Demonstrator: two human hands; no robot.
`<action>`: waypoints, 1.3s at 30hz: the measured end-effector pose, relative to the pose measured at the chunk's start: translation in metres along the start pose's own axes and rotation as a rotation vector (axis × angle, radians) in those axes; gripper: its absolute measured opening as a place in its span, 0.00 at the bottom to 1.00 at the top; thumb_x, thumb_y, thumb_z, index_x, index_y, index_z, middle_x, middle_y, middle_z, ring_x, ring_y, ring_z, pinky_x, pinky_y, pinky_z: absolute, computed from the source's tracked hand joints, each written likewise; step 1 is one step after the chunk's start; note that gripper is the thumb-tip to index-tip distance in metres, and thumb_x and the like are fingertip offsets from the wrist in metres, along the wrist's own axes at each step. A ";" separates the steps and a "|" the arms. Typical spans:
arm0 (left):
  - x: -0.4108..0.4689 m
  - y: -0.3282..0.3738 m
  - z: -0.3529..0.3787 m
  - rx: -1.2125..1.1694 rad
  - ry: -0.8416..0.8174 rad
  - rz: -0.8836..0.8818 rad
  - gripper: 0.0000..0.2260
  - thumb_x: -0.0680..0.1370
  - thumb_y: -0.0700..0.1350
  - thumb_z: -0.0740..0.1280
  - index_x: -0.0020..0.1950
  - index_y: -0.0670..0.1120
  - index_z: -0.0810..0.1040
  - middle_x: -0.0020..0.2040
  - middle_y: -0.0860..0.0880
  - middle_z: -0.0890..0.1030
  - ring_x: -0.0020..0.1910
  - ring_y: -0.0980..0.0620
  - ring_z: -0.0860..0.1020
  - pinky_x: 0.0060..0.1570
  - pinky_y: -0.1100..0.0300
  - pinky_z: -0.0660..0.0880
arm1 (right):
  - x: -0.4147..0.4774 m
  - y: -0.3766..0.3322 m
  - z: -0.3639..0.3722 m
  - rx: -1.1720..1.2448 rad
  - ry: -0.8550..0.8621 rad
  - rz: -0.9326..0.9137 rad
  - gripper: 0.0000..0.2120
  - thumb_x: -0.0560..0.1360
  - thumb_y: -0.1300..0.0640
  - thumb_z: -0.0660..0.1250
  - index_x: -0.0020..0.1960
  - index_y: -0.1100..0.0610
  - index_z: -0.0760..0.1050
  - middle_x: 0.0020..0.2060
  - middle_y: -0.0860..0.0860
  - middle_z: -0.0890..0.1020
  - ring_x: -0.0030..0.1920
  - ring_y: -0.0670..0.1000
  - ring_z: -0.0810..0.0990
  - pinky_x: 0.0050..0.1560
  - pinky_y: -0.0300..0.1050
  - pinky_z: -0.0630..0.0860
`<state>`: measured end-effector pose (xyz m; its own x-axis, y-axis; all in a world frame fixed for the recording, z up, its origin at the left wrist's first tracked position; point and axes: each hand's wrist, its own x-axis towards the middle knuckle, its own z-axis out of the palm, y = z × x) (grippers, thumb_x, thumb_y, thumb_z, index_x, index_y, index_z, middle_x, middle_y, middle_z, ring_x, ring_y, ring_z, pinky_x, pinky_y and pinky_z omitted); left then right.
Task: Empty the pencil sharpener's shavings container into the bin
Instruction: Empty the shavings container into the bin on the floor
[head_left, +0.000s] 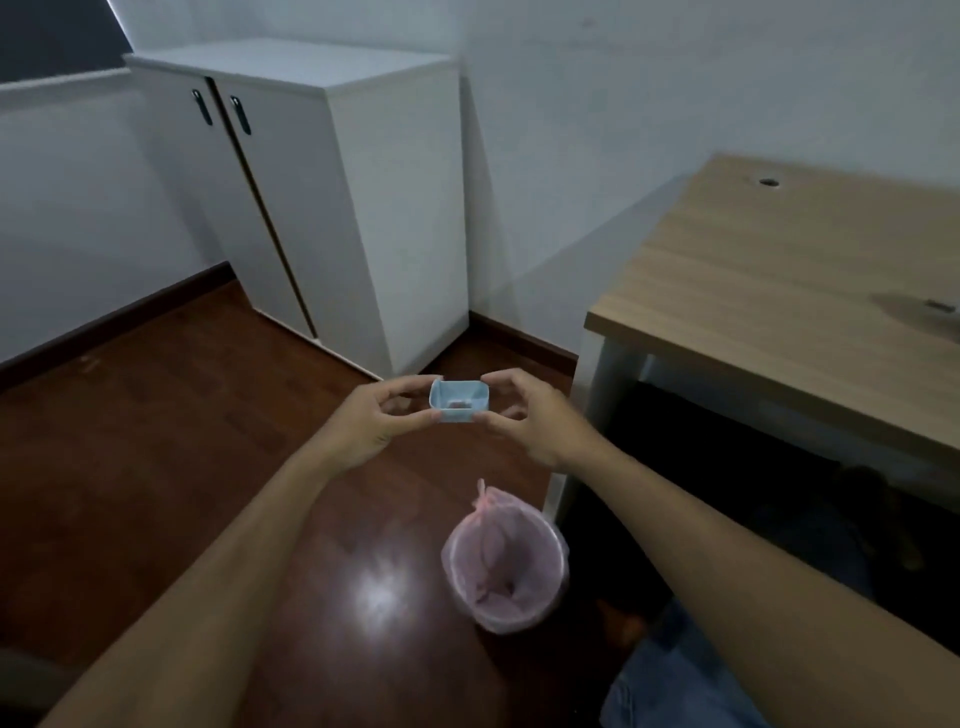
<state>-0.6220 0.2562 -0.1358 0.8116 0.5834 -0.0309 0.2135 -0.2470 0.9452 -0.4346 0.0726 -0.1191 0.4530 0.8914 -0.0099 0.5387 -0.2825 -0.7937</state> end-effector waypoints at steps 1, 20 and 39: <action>-0.003 -0.009 0.008 -0.008 0.007 -0.012 0.24 0.78 0.39 0.79 0.74 0.45 0.83 0.66 0.48 0.88 0.67 0.48 0.85 0.64 0.62 0.82 | -0.002 0.011 0.007 0.022 -0.011 0.033 0.29 0.80 0.48 0.77 0.78 0.47 0.73 0.70 0.44 0.82 0.57 0.45 0.87 0.58 0.49 0.88; -0.033 -0.133 0.129 -0.090 -0.006 -0.419 0.09 0.78 0.45 0.80 0.57 0.47 0.90 0.49 0.54 0.91 0.46 0.61 0.86 0.41 0.72 0.77 | -0.064 0.130 0.088 0.341 0.022 0.580 0.09 0.81 0.57 0.76 0.57 0.55 0.77 0.47 0.55 0.89 0.45 0.54 0.90 0.44 0.46 0.86; 0.000 -0.109 0.163 0.121 -0.080 -0.874 0.24 0.82 0.62 0.67 0.61 0.42 0.86 0.51 0.43 0.92 0.49 0.46 0.87 0.57 0.49 0.79 | -0.072 0.146 0.088 0.367 -0.043 0.732 0.21 0.89 0.46 0.61 0.70 0.60 0.82 0.58 0.59 0.88 0.45 0.55 0.89 0.41 0.45 0.85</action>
<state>-0.5564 0.1568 -0.2918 0.3662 0.5474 -0.7525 0.8273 0.1788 0.5326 -0.4511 -0.0019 -0.2878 0.5682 0.5413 -0.6198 -0.1525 -0.6709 -0.7257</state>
